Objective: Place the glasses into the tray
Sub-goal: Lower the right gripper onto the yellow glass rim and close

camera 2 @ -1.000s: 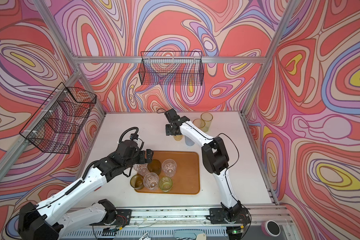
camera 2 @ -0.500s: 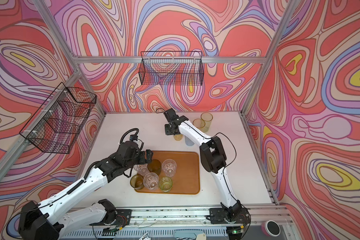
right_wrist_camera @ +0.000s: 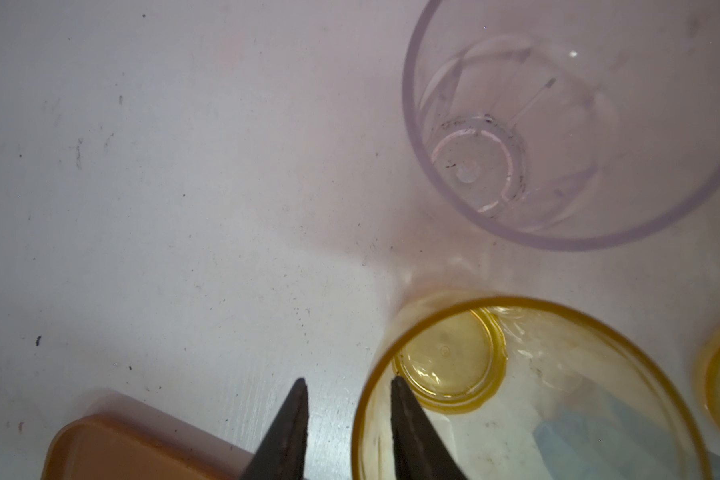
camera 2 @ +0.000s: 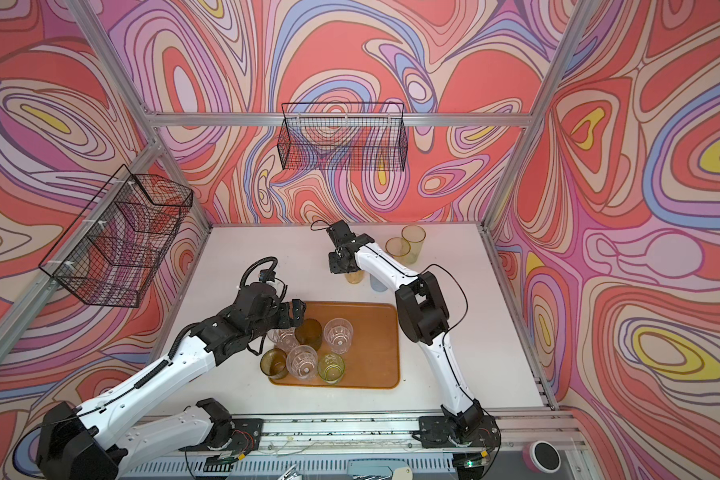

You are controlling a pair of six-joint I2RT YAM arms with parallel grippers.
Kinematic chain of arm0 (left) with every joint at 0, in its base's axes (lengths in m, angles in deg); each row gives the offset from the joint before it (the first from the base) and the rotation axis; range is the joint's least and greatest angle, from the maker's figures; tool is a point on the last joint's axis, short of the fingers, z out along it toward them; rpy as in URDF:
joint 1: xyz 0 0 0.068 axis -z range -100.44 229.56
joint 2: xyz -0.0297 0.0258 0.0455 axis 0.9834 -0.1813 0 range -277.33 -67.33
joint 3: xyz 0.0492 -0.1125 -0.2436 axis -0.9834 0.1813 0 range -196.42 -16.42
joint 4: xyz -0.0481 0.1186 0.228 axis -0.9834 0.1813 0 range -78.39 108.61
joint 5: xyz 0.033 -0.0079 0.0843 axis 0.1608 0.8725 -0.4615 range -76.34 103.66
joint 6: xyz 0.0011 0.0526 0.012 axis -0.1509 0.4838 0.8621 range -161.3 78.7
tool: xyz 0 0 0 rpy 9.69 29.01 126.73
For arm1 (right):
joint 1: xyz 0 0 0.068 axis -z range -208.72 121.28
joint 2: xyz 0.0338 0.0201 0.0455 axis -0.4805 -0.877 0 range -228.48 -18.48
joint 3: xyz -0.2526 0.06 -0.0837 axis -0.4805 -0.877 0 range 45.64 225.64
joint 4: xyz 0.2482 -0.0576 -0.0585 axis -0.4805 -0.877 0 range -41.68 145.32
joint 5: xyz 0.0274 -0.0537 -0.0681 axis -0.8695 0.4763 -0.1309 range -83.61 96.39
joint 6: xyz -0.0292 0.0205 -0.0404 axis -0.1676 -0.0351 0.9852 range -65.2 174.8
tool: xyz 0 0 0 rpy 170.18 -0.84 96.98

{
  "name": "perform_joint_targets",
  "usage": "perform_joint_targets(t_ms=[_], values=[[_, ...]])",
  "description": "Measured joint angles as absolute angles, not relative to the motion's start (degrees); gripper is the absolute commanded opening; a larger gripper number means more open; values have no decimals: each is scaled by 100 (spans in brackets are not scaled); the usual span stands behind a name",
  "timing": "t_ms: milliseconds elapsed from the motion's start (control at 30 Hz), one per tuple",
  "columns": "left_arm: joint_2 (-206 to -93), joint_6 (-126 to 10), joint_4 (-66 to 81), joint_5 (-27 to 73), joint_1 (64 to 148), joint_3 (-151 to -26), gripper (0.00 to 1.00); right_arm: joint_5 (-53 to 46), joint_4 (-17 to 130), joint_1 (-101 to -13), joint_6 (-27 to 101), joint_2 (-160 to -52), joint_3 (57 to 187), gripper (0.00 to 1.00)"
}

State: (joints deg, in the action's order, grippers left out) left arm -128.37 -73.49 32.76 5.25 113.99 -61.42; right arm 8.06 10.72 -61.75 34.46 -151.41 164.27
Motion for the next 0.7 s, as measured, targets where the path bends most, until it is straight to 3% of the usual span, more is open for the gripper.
perform_joint_targets(t_ms=[267,467,600,700], values=[[-12861,-7349,3276,530,11399,-6142,100,787,1070,-6175,3455,-15141,16430,14],[-12861,-7349,3276,536,11399,-6142,100,745,1072,-6173,3446,-15139,16416,11],[-12865,-7351,3276,573,11399,-6142,100,789,1085,-6173,3451,-15084,16384,0],[-12870,-7351,3273,578,11397,-6142,100,730,1151,-6169,3418,-14972,16311,0]])
